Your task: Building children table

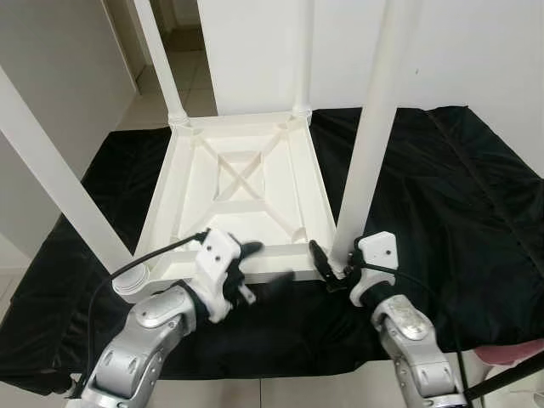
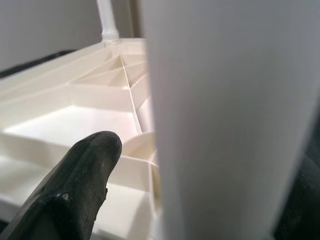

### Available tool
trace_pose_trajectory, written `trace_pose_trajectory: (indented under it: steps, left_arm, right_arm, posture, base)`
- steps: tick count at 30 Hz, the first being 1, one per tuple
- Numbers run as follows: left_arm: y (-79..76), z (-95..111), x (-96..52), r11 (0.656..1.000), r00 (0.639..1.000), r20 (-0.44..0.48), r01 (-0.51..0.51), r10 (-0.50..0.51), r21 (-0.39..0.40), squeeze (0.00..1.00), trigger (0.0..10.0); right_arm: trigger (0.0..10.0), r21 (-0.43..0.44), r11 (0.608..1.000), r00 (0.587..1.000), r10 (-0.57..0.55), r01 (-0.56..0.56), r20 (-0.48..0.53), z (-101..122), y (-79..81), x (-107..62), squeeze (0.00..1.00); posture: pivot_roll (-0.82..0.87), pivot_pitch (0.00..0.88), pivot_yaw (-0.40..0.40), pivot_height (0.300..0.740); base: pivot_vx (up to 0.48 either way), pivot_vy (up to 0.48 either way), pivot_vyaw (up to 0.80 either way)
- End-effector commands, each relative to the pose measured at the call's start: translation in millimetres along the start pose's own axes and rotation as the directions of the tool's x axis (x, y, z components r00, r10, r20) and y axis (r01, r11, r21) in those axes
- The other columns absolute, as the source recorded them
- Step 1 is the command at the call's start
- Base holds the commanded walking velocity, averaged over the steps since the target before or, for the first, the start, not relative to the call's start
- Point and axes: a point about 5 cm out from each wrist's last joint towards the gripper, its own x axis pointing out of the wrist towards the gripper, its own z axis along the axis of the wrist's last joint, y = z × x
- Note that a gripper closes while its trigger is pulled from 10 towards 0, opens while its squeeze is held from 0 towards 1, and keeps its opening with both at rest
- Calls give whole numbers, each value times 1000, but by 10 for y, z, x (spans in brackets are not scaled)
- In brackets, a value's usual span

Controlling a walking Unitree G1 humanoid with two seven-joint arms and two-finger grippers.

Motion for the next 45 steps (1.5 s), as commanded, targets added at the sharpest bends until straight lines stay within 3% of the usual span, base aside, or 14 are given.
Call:
trace_pose_trajectory:
  steps: [1,6,14,19,21,22,23,27,31,34,38,39,45]
  left_arm:
    - [28,-15,-23,999,999,-16,-32,32,8,0,10000]
    - [63,5,-38,999,999,-12,-49,49,5,0,10000]
    - [115,-9,-41,997,997,-19,-78,78,18,0,10000]
    - [159,-65,9,983,983,-22,-182,183,40,0,10000]
    - [207,-139,47,951,951,-37,-305,307,60,0,10000]
    - [207,-139,47,951,951,-37,-305,307,60,0,10000]
    - [263,-175,53,922,922,-50,-381,385,73,0,10000]
    - [319,-207,38,908,908,-60,-408,414,93,0,10000]
    - [287,-243,1,941,941,-71,-325,332,96,0,10000]
    - [197,-302,-64,984,982,-97,-151,160,97,0,10000]
    - [136,-341,-95,994,992,-108,-47,57,98,0,10000]
    - [89,-396,-129,993,991,-133,37,-21,115,0,10000]
    - [75,-522,-150,983,978,-196,107,-77,148,0,10000]
  right_arm:
    - [10000,11,999,999,-32,32,9,27,20,13,0]
    - [10000,30,994,993,-110,109,40,85,-73,49,0]
    - [10000,15,991,989,-137,137,49,106,-176,70,0]
    - [10000,35,993,992,-113,111,59,114,-39,99,0]
    - [10000,49,994,993,-97,95,61,109,77,114,0]
    - [10000,49,994,993,-97,95,61,109,77,114,0]
    - [10000,56,994,993,-99,96,59,105,113,116,0]
    - [10000,53,993,993,-105,103,55,96,112,114,0]
    - [10000,49,993,993,-108,106,54,93,86,107,0]
    - [10000,42,994,993,-106,103,57,98,53,102,0]
    - [10000,38,994,993,-106,103,58,102,41,101,0]
    - [10000,34,994,993,-106,104,55,96,34,95,0]
    - [10000,30,995,994,-98,97,44,68,48,63,0]
  posture:
    - [-34,26,89,740]
    - [-29,25,90,740]
    - [-29,22,94,740]
    - [-26,22,93,740]
    - [-20,26,85,740]
    - [-20,26,85,740]
    - [-19,29,82,740]
    - [-19,31,83,740]
    - [-20,35,82,740]
    - [-24,36,85,740]
    - [-25,38,86,740]
    - [-26,36,84,740]
    - [-31,34,82,740]
  base:
    - [0,0,0]
    - [0,0,0]
    - [0,0,0]
    - [0,0,0]
    - [0,0,0]
    - [0,0,0]
    - [0,0,0]
    - [0,0,0]
    - [0,0,0]
    - [0,0,0]
    - [0,0,0]
    - [0,0,0]
    - [0,0,0]
